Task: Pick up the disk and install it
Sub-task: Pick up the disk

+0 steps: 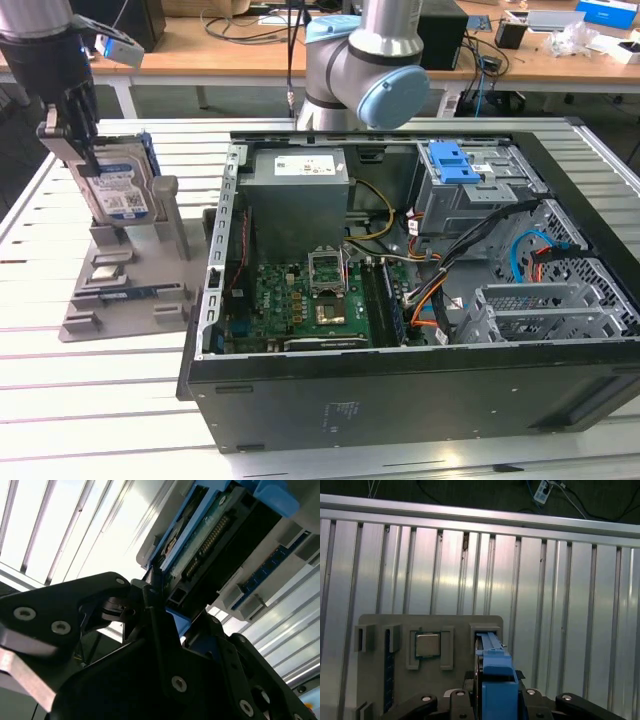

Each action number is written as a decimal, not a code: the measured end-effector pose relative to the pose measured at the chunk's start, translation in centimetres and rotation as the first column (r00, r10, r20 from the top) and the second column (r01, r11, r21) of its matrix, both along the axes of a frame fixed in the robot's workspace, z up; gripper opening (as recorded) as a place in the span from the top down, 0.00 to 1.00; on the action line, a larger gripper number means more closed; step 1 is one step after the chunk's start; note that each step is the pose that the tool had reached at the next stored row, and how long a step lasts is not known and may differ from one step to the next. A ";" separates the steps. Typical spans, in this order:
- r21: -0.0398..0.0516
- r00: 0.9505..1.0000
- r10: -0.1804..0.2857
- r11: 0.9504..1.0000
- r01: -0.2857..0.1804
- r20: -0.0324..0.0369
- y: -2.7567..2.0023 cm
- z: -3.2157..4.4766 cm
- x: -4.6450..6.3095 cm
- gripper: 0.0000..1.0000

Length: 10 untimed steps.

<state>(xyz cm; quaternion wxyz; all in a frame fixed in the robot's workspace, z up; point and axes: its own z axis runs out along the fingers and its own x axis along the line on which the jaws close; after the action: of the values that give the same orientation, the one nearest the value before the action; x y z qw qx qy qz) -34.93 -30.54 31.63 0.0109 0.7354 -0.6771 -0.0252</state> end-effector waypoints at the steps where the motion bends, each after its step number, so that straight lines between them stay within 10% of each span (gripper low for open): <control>1: 0.000 1.000 0.000 1.000 0.000 0.000 0.08 0.59 0.0 0.63; 10: 0.000 1.000 0.000 1.000 0.000 0.000 0.35 3.67 0.0 0.63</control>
<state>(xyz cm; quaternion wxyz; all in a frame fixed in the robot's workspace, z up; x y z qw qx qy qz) -34.93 -30.19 35.30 0.0108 0.7354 -0.6771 -0.0251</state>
